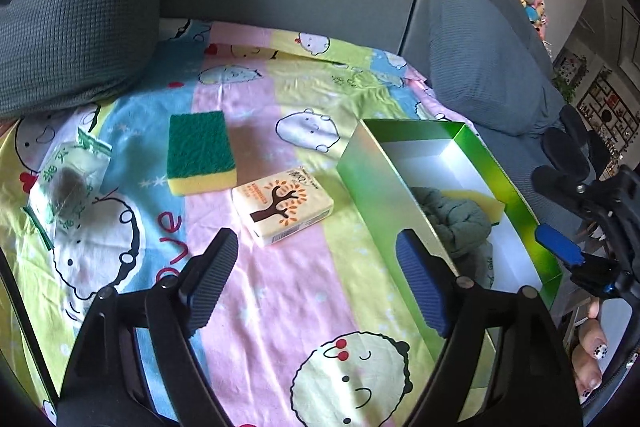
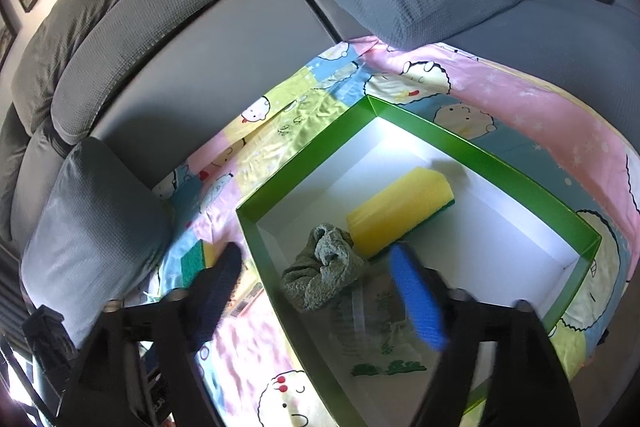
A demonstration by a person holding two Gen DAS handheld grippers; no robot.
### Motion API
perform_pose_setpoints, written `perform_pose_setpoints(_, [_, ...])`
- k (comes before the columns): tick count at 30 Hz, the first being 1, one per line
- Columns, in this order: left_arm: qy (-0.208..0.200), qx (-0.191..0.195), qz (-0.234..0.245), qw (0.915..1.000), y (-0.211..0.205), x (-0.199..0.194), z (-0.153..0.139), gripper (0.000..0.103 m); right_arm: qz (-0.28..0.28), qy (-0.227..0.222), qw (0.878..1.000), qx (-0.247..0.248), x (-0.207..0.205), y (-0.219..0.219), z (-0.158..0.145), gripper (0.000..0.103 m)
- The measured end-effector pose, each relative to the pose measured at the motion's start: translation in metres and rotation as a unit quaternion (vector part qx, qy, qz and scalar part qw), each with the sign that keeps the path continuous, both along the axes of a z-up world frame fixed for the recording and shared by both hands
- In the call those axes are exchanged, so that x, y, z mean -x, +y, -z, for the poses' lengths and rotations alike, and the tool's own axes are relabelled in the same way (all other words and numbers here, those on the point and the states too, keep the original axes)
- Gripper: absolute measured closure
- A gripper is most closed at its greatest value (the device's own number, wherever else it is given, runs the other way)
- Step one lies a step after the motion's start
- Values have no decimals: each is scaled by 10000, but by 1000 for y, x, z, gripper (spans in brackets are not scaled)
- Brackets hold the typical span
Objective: Organize objects
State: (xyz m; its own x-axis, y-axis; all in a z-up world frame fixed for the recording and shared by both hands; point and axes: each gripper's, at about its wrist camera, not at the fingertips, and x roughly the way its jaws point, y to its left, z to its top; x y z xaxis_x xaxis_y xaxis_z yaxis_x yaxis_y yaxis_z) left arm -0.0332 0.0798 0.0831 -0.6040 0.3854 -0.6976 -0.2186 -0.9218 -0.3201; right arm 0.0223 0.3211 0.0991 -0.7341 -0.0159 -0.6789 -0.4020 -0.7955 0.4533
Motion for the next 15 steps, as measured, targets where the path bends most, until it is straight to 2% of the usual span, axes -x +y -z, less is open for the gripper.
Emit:
perform_pose_setpoints(9, [-433,102,-145,9989,0,11,17,23,-10,-6,10000,24,1,0,1,16])
perform_pose_setpoints(12, [-462,243,-378,9979,-9,13,19,23,-43,14,10000,37,1,0,1,16])
perform_pose_setpoints(15, [-520,155,-592,9968,-22,16,21,23,-101,57,9999,95,2,-2,1,16])
